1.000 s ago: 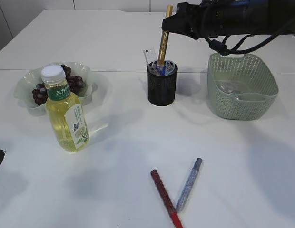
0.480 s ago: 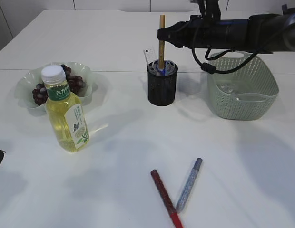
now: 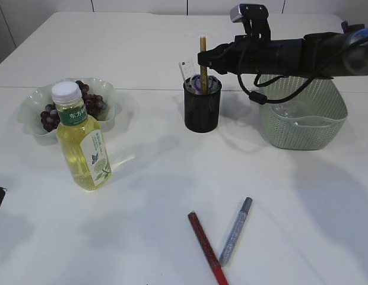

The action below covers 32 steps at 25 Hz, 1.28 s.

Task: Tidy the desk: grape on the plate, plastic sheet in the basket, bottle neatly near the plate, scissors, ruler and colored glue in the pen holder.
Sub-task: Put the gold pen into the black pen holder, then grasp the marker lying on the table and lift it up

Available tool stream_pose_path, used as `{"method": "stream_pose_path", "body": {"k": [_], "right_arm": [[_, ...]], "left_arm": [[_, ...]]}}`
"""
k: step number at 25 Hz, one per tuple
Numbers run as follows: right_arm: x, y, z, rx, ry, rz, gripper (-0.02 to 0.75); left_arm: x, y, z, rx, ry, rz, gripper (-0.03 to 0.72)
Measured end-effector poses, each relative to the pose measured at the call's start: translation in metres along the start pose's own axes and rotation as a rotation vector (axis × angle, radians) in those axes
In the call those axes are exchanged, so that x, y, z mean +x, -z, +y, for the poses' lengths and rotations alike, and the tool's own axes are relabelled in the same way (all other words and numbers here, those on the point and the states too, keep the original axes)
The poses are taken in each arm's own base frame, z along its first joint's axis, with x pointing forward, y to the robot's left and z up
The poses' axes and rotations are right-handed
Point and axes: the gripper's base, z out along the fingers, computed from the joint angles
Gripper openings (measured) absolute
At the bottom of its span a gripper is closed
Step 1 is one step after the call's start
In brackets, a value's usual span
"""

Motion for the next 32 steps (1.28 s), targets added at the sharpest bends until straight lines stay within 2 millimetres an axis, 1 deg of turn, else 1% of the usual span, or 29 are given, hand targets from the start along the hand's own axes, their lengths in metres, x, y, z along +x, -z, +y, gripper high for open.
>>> {"method": "stream_pose_path", "body": {"k": [1, 3, 6, 9, 12, 15, 17, 18, 21, 25, 28, 30, 32], "right_arm": [[0.0, 0.0, 0.0, 0.0, 0.003, -0.001, 0.211], [-0.001, 0.0, 0.0, -0.004, 0.002, -0.004, 0.299], [-0.001, 0.0, 0.002, -0.023, -0.001, -0.01, 0.398], [-0.005, 0.002, 0.003, -0.026, -0.046, -0.015, 0.433], [-0.019, 0.009, 0.008, -0.02, -0.09, 0.0, 0.44], [-0.041, 0.025, 0.018, 0.013, -0.096, 0.092, 0.441], [-0.056, 0.04, 0.026, 0.041, -0.093, 0.181, 0.441], [-0.064, 0.049, 0.031, 0.052, -0.067, 0.227, 0.441], [-0.088, 0.078, 0.048, 0.095, -0.061, 0.333, 0.441], [-0.118, 0.117, 0.07, 0.177, -0.13, 0.4, 0.441], [-0.128, 0.138, 0.084, 0.212, -0.243, 0.457, 0.441], [-0.128, 0.146, 0.092, 0.207, -0.295, 0.516, 0.44], [-0.127, 0.15, 0.1, 0.219, -0.332, 0.574, 0.44]], "left_arm": [[0.0, 0.0, 0.0, 0.0, 0.0, 0.0, 0.435], [0.0, 0.0, 0.0, 0.0, 0.0, 0.0, 0.435], [0.0, 0.0, 0.0, 0.0, 0.0, -0.002, 0.435], [0.0, 0.0, 0.0, 0.0, 0.0, -0.002, 0.435], [0.0, 0.0, 0.0, 0.0, 0.0, -0.002, 0.435], [0.0, 0.0, 0.0, 0.0, 0.0, -0.002, 0.435], [0.0, 0.0, 0.0, 0.0, 0.0, -0.002, 0.435], [0.0, 0.0, 0.0, 0.0, 0.0, -0.002, 0.435], [0.0, 0.0, 0.0, 0.0, 0.0, -0.002, 0.435], [0.0, 0.0, 0.0, 0.0, 0.0, -0.002, 0.435], [0.0, 0.0, 0.0, 0.0, 0.0, -0.002, 0.435], [0.0, 0.0, 0.0, 0.0, 0.0, -0.002, 0.435], [0.0, 0.0, 0.0, 0.0, 0.0, -0.002, 0.435]]}}
